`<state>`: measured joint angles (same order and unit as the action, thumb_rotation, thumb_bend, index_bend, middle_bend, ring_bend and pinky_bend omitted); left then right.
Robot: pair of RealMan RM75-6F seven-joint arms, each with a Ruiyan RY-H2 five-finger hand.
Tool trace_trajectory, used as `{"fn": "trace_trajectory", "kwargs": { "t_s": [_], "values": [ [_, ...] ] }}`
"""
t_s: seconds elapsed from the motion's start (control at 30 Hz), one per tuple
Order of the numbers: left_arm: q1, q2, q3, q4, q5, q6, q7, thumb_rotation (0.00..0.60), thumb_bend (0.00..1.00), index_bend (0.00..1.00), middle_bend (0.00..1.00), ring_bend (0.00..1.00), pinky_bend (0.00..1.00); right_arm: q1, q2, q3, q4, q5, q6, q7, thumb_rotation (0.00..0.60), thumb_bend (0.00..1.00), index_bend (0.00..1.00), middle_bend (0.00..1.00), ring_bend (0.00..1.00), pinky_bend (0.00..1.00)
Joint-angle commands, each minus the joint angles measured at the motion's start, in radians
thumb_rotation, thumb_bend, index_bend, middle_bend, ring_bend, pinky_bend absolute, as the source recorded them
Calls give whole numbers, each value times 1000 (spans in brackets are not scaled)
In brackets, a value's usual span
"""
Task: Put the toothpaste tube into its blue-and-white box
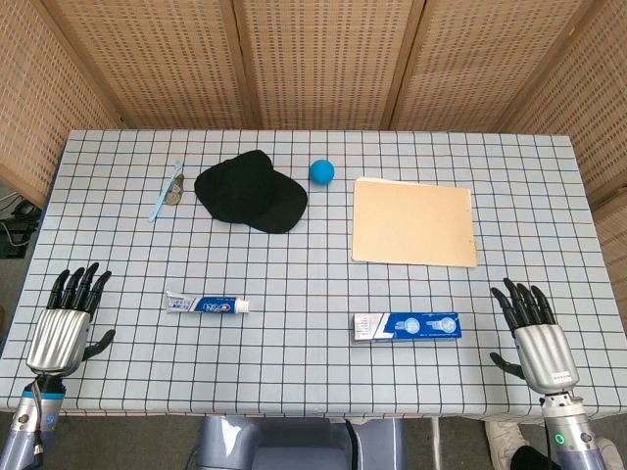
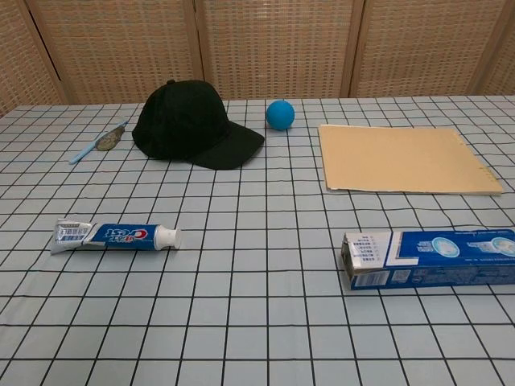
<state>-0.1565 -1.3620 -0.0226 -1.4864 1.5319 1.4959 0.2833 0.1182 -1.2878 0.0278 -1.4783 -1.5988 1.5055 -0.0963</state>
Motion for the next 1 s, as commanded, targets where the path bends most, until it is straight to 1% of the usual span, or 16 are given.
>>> {"fn": "trace_trajectory", "kwargs": {
  "t_s": [0.03,0.37,0.53,0.77,0.9,1.0],
  "values": [
    [-1,-1,-2,3,-4,-4,0,600,216,53,0,0,0,0,2,0,-1,1,-1,2,600,146,0,0,0,0],
    [0,13,-4,-17,-12,-17,-2,600,221,53,0,0,0,1,5,6,0,7,-3,23,600,145,0,0,0,0],
    [-1,14,-3,-16,-11,-22,-6,600,222,36,0,0,0,0,5,10,1,5,4,28,600,146,1,0,0,0],
    [-7,12,-4,-17,-9,-32,10,600,224,36,0,0,0,-1,6,12,11,18,-4,32,600,146,13,0,0,0],
    [-21,10,-21,-34,-34,-56,25,600,225,42,0,0,10,0,5,12,8,16,-3,34,600,146,14,0,0,0],
    [-55,9,-49,-51,-70,-110,51,600,211,81,0,0,45,0,2,11,11,16,-5,24,600,146,18,0,0,0]
  ]
}}
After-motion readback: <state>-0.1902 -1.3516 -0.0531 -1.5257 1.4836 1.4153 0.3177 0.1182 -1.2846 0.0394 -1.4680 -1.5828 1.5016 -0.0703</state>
